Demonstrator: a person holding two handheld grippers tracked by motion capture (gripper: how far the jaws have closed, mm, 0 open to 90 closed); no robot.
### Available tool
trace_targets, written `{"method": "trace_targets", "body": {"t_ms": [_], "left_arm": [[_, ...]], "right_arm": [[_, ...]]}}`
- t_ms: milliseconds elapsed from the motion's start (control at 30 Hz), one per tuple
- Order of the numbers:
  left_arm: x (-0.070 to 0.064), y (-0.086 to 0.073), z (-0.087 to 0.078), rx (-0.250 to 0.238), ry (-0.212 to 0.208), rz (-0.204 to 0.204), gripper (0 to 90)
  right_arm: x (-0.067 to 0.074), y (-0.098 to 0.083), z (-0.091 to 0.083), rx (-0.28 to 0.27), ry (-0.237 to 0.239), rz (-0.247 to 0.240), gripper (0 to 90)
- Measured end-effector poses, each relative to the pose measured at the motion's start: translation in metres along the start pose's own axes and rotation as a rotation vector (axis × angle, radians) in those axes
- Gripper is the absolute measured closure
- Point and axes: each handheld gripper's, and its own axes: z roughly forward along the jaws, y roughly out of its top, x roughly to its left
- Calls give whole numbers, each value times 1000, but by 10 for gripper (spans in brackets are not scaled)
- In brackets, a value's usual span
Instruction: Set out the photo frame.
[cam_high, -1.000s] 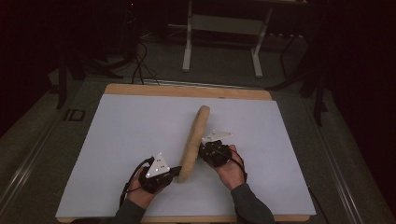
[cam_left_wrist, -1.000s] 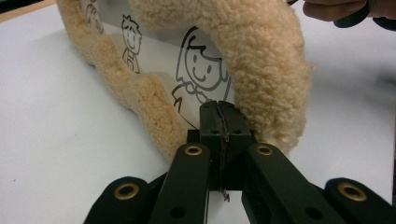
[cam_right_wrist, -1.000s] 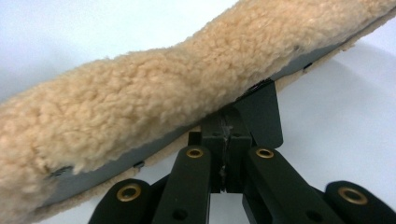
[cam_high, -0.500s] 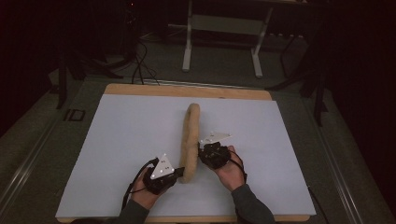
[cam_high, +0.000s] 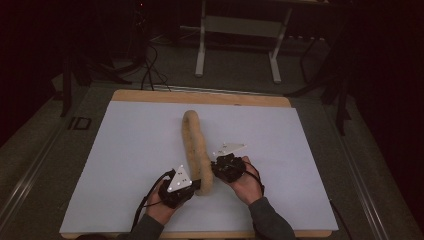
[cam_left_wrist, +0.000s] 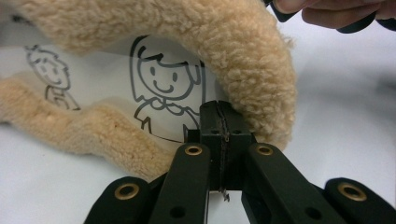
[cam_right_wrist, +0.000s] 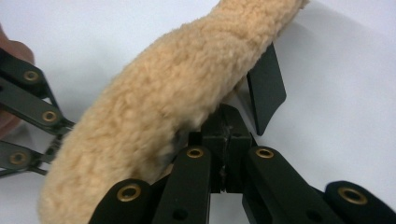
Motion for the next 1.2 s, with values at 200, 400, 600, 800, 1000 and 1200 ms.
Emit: {"method": "trace_targets", "body": {"t_ms": [200,400,600,800,1000,1200], "left_arm": [[-1,0,3,3,5,-1,900],[-1,0,5,9,12,6,898],[2,0,3,17,16,5,851],[3,-1,2,27,25,15,803],[4,-1,0,28,25,16,780],[7,-2,-1,32,28,10,749]], "right_arm": [[2,1,1,4,11,-10,900],[-1,1,0,11,6,-5,890],[-3,2,-4,15,-4,9,781],[-9,3,-11,19,-25,43,670],[-14,6,-19,13,-35,70,611],[-20,9,-30,-20,-56,134,553]]}}
